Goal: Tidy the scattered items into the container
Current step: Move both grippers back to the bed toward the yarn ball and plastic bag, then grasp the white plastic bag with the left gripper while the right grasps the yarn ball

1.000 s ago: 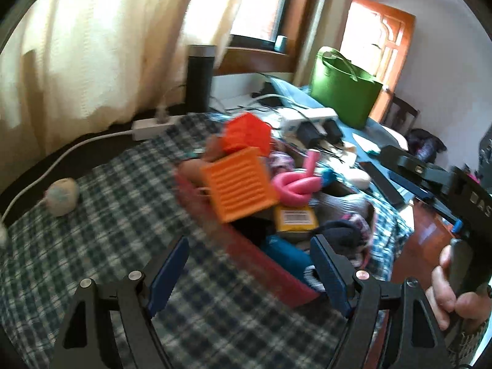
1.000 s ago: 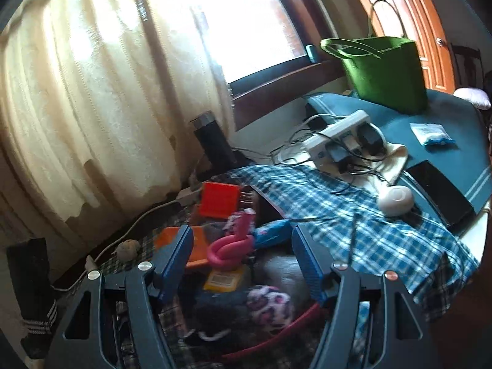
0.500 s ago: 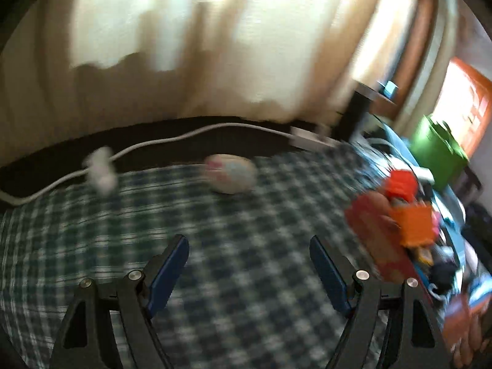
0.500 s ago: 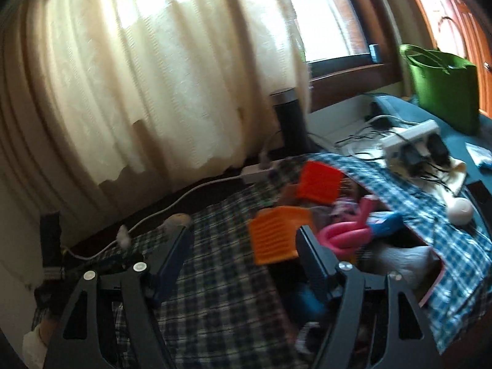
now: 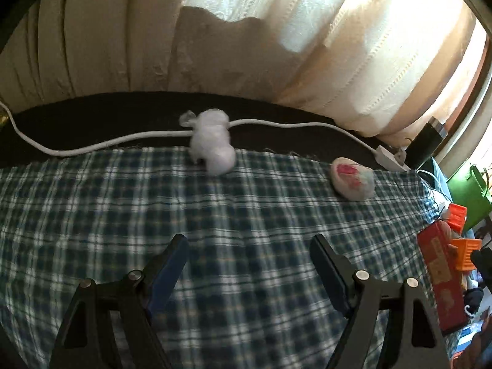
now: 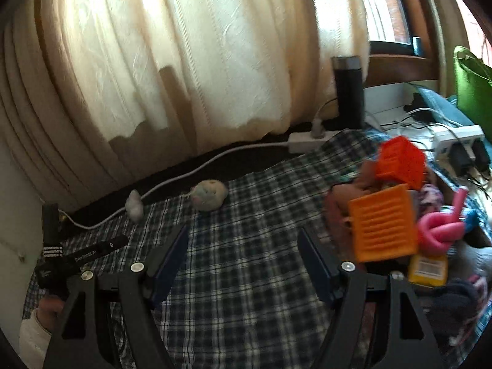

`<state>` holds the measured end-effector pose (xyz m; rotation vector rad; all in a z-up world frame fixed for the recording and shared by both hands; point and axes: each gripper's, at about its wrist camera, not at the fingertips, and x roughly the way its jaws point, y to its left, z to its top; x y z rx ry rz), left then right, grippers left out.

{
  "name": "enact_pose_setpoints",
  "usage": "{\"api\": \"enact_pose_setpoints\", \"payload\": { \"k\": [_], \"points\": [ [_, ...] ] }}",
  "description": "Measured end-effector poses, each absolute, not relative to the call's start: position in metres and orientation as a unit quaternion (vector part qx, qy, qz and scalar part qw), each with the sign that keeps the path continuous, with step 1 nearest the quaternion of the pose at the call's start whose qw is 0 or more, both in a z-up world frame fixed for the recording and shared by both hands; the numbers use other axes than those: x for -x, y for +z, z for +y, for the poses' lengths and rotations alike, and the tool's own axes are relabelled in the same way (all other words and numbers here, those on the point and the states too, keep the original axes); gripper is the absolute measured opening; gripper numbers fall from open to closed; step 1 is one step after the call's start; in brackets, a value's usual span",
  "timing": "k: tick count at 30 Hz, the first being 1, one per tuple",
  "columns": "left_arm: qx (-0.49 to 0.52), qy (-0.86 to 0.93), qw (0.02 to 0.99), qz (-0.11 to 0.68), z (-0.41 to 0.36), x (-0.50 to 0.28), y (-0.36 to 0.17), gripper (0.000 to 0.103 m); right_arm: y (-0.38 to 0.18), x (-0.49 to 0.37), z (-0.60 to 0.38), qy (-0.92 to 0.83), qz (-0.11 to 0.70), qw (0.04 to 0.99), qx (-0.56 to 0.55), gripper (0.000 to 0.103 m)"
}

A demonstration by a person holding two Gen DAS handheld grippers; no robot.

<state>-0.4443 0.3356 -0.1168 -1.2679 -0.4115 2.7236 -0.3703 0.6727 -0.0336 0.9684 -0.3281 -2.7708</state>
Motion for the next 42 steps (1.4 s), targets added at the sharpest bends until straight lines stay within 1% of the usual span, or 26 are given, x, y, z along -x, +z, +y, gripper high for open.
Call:
{"api": "enact_pose_setpoints", "payload": {
  "k": [5, 9, 13, 21, 27, 28, 29, 30, 31, 32, 35, 42],
  "points": [
    [0.428, 0.887, 0.047, -0.167, 0.322, 0.451, -0.116, 0.083, -0.043, 0.391, 0.655, -0.928, -0.098, 0.109, -0.342, 0.077],
    [0.44, 0.885, 0.039, -0.144, 0.329, 0.475, -0.108, 0.083, -0.045, 0.406, 0.644, -0.926, -0.091, 0.119, -0.346, 0.077],
    [0.438, 0.891, 0.005, -0.116, 0.33, 0.504, -0.107, 0.083, -0.051, 0.416, 0.635, -0.923, -0.08, 0.126, -0.354, 0.077],
    [0.443, 0.888, -0.038, -0.119, 0.318, 0.549, -0.126, 0.083, -0.055, 0.437, 0.634, -0.922, -0.081, 0.116, -0.361, 0.077],
    [0.44, 0.888, -0.036, -0.127, 0.312, 0.563, -0.136, 0.082, -0.062, 0.467, 0.624, -0.914, -0.09, 0.114, -0.379, 0.077],
    [0.441, 0.888, -0.034, -0.128, 0.312, 0.564, -0.137, 0.072, -0.065, 0.474, 0.621, -0.911, -0.093, 0.113, -0.385, 0.077],
    [0.442, 0.887, -0.031, -0.13, 0.311, 0.564, -0.139, 0.058, -0.068, 0.48, 0.619, -0.91, -0.096, 0.113, -0.388, 0.077],
    [0.442, 0.887, -0.03, -0.132, 0.31, 0.564, -0.14, 0.055, -0.07, 0.485, 0.617, -0.908, -0.098, 0.113, -0.391, 0.077],
    [0.439, 0.888, -0.03, -0.133, 0.309, 0.562, -0.139, 0.044, -0.073, 0.49, 0.615, -0.907, -0.099, 0.111, -0.393, 0.077],
    [0.439, 0.888, -0.027, -0.136, 0.308, 0.562, -0.138, 0.041, -0.075, 0.495, 0.613, -0.906, -0.099, 0.11, -0.396, 0.077],
    [0.434, 0.889, -0.021, -0.145, 0.306, 0.558, -0.132, 0.041, -0.084, 0.513, 0.608, -0.902, -0.104, 0.103, -0.405, 0.077],
    [0.396, 0.908, -0.011, -0.137, 0.313, 0.547, -0.104, 0.041, -0.11, 0.552, 0.597, -0.886, -0.124, 0.107, -0.434, 0.077]
  ]
}}
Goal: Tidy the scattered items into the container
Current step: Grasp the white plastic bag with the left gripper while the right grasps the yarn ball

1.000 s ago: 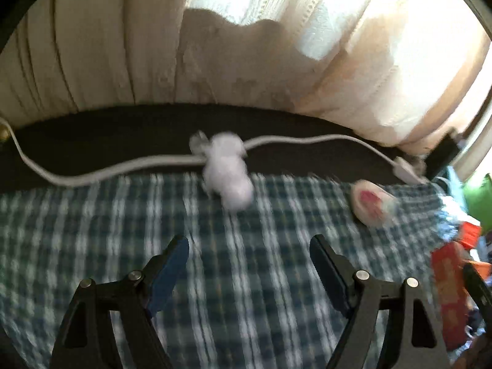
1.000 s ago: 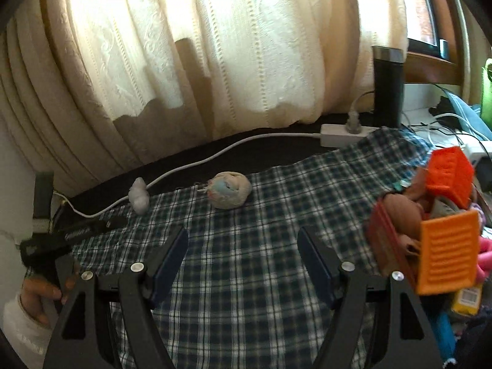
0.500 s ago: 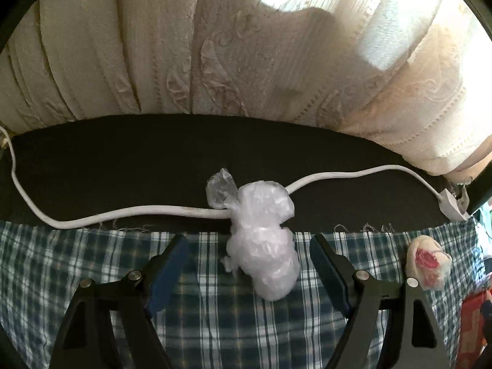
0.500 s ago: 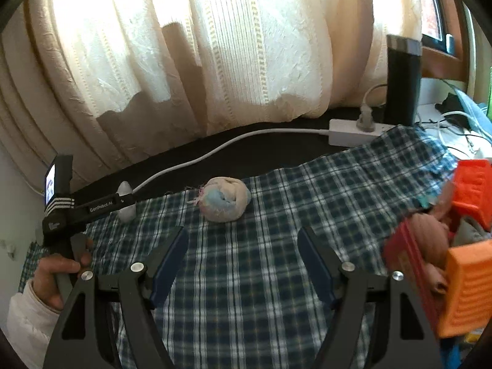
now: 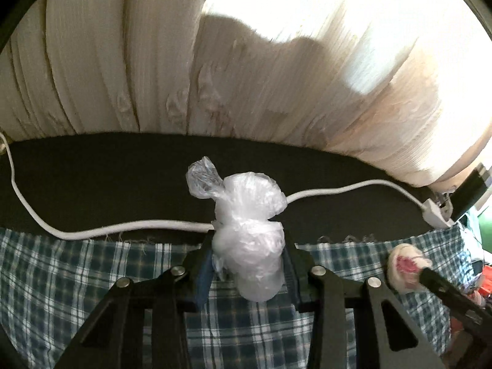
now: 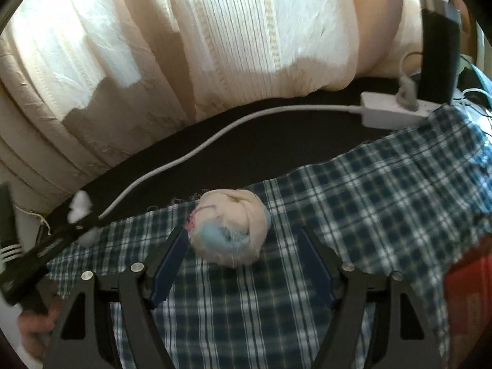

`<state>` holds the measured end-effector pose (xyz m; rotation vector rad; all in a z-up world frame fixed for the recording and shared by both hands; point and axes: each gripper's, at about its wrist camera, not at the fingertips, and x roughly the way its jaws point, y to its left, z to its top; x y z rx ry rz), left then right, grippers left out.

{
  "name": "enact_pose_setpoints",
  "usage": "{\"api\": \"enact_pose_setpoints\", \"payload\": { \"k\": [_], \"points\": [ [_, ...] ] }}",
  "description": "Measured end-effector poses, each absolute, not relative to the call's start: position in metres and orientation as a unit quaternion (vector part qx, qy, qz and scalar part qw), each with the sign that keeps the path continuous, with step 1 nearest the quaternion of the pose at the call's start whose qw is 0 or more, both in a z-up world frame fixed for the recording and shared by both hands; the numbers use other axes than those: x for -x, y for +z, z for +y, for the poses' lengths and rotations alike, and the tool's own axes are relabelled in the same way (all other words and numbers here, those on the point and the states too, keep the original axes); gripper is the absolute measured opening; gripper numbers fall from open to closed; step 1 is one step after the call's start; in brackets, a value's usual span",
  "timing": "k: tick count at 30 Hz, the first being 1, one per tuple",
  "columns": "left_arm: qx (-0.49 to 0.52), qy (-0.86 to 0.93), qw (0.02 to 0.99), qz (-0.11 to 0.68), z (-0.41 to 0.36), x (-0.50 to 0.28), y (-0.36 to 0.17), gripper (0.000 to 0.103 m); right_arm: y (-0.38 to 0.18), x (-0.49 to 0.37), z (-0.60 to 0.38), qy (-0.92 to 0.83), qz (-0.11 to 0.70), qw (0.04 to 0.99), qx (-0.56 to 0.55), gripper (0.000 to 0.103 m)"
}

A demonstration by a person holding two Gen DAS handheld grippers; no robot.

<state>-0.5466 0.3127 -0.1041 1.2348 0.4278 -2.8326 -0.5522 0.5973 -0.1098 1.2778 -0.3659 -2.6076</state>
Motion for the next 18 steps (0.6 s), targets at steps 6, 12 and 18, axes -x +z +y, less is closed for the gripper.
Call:
{"api": "enact_pose_setpoints", "payload": {
  "k": [6, 12, 18],
  "points": [
    [-0.396, -0.908, 0.001, 0.134, 0.321, 0.544, -0.101, 0.041, -0.122, 0.568, 0.594, -0.87, -0.153, 0.134, -0.45, 0.067],
    [-0.396, -0.909, -0.002, 0.131, 0.323, 0.541, -0.099, 0.041, -0.108, 0.544, 0.593, -0.882, -0.137, 0.137, -0.431, 0.059],
    [-0.396, -0.911, -0.015, 0.115, 0.344, 0.521, -0.092, 0.041, -0.072, 0.492, 0.626, -0.9, -0.155, 0.134, -0.384, 0.059]
  ]
}}
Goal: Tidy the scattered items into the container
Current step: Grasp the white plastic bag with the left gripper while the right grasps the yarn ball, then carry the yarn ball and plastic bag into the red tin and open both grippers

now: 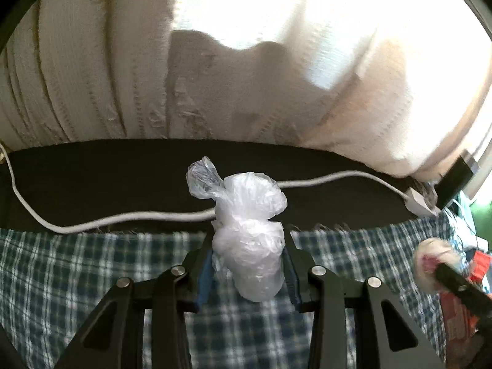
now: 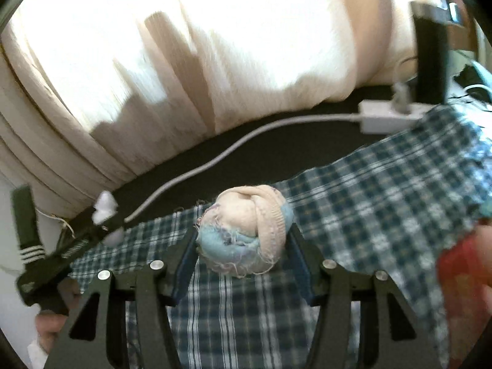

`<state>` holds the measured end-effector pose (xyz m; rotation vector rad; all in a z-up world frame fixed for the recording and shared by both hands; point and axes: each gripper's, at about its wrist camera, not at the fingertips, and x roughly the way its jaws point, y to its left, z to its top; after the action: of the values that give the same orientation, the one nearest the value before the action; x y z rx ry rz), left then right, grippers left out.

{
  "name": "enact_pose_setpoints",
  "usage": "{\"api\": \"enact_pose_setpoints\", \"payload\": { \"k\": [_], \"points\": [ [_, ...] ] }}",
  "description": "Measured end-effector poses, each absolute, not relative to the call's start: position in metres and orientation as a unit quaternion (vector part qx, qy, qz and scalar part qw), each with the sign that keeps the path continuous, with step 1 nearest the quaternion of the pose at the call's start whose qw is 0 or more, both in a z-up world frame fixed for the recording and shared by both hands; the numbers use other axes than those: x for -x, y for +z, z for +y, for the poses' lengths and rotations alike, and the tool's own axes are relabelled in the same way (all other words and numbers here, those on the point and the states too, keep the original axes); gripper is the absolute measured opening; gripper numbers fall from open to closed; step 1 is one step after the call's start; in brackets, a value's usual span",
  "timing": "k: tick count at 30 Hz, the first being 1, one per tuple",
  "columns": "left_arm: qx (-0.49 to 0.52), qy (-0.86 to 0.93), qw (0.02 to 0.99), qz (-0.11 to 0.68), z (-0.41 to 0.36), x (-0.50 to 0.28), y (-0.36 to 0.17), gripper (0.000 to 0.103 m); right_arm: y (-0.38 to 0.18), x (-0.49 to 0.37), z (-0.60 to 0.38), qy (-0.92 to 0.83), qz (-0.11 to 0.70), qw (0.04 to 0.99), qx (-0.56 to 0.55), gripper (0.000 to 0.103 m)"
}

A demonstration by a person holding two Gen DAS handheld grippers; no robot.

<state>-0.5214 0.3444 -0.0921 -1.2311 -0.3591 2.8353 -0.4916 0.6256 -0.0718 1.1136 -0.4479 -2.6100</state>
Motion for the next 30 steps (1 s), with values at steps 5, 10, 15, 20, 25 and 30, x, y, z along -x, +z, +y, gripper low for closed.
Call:
{"api": "enact_pose_setpoints", "payload": {
  "k": [5, 10, 15, 20, 25, 30],
  "points": [
    [0.395, 0.912, 0.05, -0.096, 0.381, 0.494, -0.081, 0.041, -0.055, 0.441, 0.659, -0.913, -0.17, 0.119, -0.351, 0.059],
    [0.388, 0.914, 0.096, -0.073, 0.426, 0.461, -0.064, 0.041, -0.044, 0.39, 0.702, -0.925, -0.18, 0.085, -0.324, 0.059],
    [0.381, 0.909, 0.158, -0.055, 0.481, 0.429, -0.047, 0.041, -0.024, 0.338, 0.769, -0.939, -0.187, 0.022, -0.287, 0.059],
    [0.387, 0.892, 0.229, -0.044, 0.545, 0.4, -0.04, 0.041, -0.016, 0.297, 0.842, -0.941, -0.195, -0.054, -0.27, 0.059],
    [0.396, 0.872, 0.287, -0.026, 0.611, 0.375, -0.041, 0.041, -0.03, 0.283, 0.887, -0.931, -0.218, -0.086, -0.279, 0.059],
    [0.402, 0.855, 0.329, -0.009, 0.665, 0.357, -0.041, 0.041, -0.04, 0.284, 0.893, -0.93, -0.211, -0.071, -0.292, 0.059]
  ]
}}
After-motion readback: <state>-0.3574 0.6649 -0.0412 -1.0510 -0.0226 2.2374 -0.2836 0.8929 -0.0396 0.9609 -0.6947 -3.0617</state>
